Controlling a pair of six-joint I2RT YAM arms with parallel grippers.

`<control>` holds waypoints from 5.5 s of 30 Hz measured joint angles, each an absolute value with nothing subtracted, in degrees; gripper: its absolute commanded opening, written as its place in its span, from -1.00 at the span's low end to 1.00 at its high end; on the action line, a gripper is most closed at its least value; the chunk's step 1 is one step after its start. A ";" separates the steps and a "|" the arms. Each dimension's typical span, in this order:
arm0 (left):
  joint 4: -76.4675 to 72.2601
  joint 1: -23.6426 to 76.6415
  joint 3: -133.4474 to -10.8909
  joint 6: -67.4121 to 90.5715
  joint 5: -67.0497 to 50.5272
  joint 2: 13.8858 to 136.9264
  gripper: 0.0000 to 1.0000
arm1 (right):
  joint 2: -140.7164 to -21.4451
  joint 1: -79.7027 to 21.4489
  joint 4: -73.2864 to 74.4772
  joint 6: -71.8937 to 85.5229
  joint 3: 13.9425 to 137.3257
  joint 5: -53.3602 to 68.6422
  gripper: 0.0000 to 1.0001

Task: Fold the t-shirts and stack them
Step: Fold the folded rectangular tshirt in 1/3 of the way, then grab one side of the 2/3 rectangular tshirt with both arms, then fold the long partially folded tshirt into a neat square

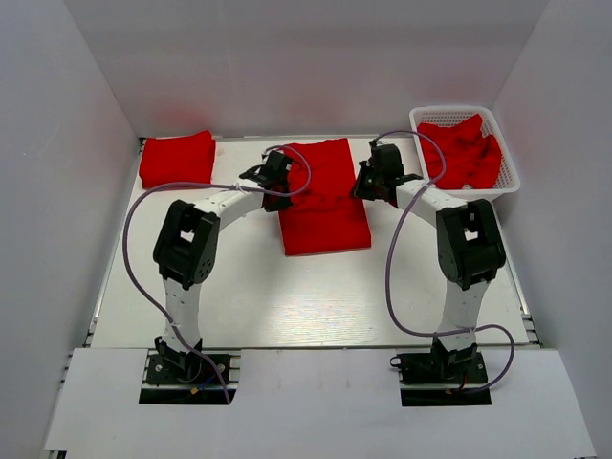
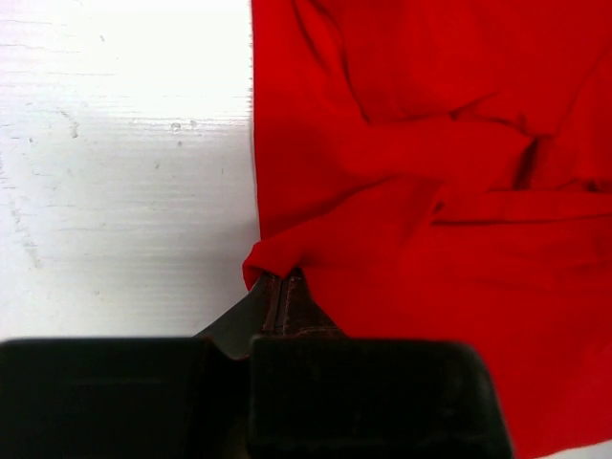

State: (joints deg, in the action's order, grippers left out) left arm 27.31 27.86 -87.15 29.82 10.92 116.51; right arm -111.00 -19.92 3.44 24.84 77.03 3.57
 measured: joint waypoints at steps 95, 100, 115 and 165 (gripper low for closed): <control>37.56 44.64 -60.73 34.17 -4.40 70.65 -1.00 | -47.03 -16.95 23.57 23.40 36.75 15.29 -1.00; 44.36 44.03 -70.11 37.82 6.98 77.62 -1.00 | -55.75 -16.95 20.10 23.46 42.70 14.92 -1.00; 48.62 38.54 -82.74 40.05 20.84 90.76 -1.00 | -77.73 -16.97 16.60 20.23 60.84 15.46 -1.00; 25.50 20.64 -87.68 24.86 -6.31 107.09 1.00 | -101.75 -13.04 10.20 17.54 78.56 24.84 0.81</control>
